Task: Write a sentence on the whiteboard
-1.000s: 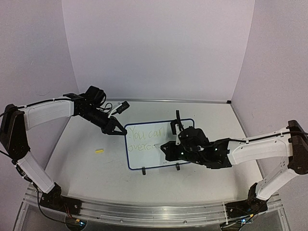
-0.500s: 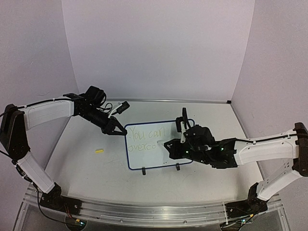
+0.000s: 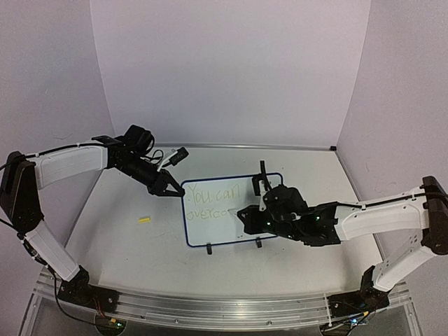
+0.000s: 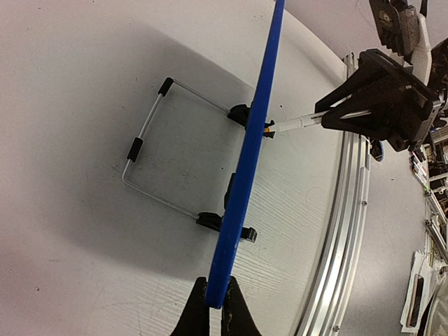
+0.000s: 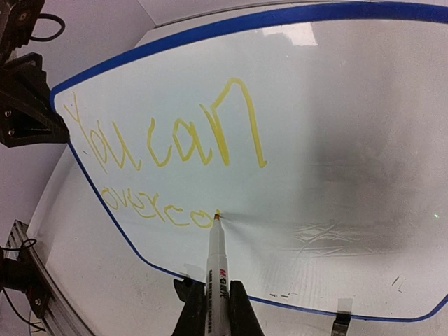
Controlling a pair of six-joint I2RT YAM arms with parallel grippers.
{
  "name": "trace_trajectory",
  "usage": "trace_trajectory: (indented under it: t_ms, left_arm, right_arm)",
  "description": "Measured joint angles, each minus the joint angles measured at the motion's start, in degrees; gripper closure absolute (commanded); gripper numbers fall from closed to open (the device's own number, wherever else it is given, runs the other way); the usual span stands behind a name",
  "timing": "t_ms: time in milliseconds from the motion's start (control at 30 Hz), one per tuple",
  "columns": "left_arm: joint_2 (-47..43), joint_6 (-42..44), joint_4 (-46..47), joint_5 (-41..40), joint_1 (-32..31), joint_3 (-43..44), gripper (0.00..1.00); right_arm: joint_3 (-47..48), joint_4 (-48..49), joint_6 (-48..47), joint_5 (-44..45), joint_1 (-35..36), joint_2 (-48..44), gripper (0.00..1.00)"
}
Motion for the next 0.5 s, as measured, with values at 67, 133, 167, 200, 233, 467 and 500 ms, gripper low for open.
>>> trace_trajectory:
  t_ms: [67,133,167,200,233,467,500]
  left_arm:
    - [0.0,0.0,0.0,0.0,0.0,0.0,1.0]
    - [0.0,0.0,0.0,0.0,0.0,0.0,1.0]
    - [0.0,0.0,0.0,0.0,0.0,0.0,1.0]
    - [0.0,0.0,0.0,0.0,0.0,0.0,1.0]
    - [0.0,0.0,0.0,0.0,0.0,0.0,1.0]
    - [0.0,0.0,0.0,0.0,0.0,0.0,1.0]
    - [0.0,0.0,0.0,0.0,0.0,0.0,1.0]
  right_arm:
    - [0.1,0.0,0.0,0.0,0.0,0.0,1.0]
    - [0.1,0.0,0.0,0.0,0.0,0.1,1.0]
    - [0.1,-0.1,0.0,0.0,0.0,0.1,1.0]
    - [0.1,-0.1,0.1,0.0,0.0,0.1,1.0]
    - [0.1,-0.2,0.2,0.0,0.0,0.2,1.0]
    - [0.0,-0.7,0.8,-0.4,0.0,0.2,1.0]
    - [0.0,-0.7,0.9,-0.4,0.0,0.2,1.0]
